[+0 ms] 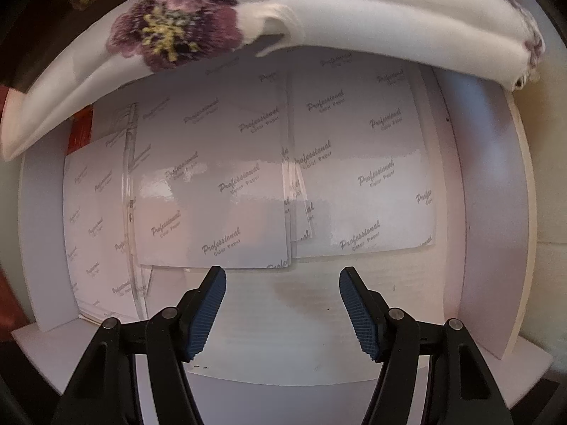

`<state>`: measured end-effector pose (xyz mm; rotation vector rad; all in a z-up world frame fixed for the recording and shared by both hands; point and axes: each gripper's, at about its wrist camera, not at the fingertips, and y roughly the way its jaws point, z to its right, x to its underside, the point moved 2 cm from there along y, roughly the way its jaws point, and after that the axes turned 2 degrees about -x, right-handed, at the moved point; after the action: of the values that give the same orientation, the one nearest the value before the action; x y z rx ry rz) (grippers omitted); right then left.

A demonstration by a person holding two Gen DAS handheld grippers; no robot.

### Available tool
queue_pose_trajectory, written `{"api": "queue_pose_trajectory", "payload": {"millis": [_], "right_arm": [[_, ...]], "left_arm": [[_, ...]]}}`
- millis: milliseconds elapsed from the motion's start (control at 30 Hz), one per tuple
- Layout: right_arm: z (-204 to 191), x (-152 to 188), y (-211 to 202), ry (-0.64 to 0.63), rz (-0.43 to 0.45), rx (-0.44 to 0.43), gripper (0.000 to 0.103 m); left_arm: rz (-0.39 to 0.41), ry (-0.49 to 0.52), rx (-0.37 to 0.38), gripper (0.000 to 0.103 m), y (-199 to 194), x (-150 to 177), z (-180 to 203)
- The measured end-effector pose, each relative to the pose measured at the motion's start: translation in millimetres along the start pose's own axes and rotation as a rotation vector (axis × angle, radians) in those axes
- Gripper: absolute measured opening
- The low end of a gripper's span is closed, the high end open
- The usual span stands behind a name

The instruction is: Organize soft objects

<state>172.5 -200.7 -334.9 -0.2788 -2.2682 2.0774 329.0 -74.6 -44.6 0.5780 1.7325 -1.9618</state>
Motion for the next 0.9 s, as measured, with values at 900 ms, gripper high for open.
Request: {"api": "queue_pose_trajectory", "payload": {"millis": [900], "right_arm": [[-61,25,-175,-0.174,0.481,0.049,0.081]], "left_arm": [[0.079,-0.02,-0.068,0.061,-106,93,-24]]}}
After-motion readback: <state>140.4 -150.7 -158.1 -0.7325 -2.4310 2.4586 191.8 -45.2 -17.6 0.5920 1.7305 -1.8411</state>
